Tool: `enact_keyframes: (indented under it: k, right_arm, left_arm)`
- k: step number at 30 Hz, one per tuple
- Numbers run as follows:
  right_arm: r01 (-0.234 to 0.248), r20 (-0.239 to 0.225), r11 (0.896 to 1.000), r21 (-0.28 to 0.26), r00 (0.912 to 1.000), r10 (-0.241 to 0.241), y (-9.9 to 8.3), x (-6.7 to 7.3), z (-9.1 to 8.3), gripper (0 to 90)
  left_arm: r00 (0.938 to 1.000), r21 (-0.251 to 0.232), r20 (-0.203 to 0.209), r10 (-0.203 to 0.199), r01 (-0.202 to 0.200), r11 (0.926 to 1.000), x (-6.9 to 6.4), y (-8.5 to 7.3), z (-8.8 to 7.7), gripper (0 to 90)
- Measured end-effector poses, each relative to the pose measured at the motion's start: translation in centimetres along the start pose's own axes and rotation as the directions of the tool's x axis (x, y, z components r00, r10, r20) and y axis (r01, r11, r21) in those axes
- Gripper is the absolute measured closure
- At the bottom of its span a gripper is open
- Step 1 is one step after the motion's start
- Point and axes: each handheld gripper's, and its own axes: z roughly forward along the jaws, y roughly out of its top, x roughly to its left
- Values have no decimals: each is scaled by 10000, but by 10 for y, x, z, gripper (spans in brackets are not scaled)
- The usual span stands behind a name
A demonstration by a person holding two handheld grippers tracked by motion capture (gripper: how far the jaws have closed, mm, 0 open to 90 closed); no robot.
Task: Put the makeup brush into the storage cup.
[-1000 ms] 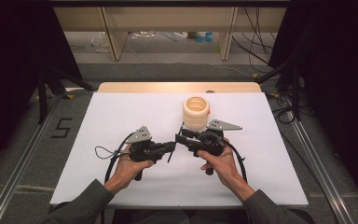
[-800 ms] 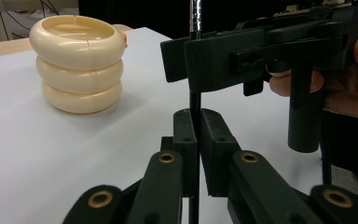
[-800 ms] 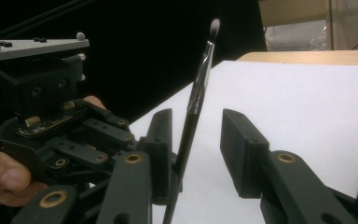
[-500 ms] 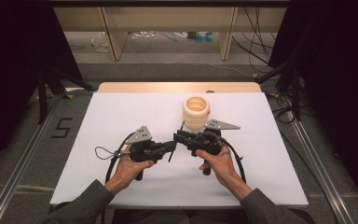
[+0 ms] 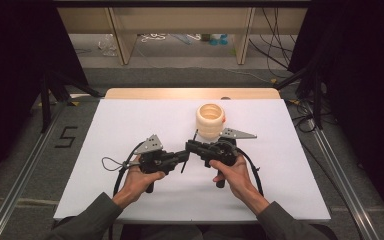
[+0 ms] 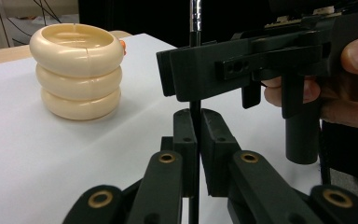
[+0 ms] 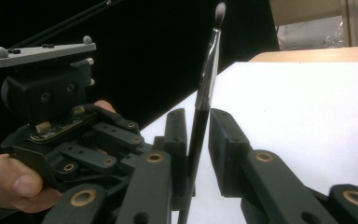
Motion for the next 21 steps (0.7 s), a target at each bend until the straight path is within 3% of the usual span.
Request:
enact_keyframes:
  k: [2, 3, 11, 14, 21]
  right_arm:
    - [20, -36, 10000, -29, 10000, -20, 0, 0, 0, 804]
    - [42, -69, 10000, -26, 10000, -42, 0, -1, 0, 815]
    - [73, -244, 9999, -125, 9997, -76, -1, -1, 1, 853]
    - [60, -201, 9998, -180, 9998, -63, 0, -1, -1, 854]
    - [188, -98, 9994, -277, 9998, -191, 2, -2, -3, 854]
  left_arm:
    - [9999, -1, 9, 115, -115, 9999, 0, 0, 0, 848]
    - [10000, -26, -25, -30, 30, 10000, 0, 0, 0, 848]
    - [10000, -12, -23, -85, 85, 10000, 0, 0, 0, 839]
    - [9999, 93, -85, 135, -135, 9999, -1, 1, 0, 712]
    - [9979, 452, -142, 635, -628, 9970, -2, 1, 0, 524]
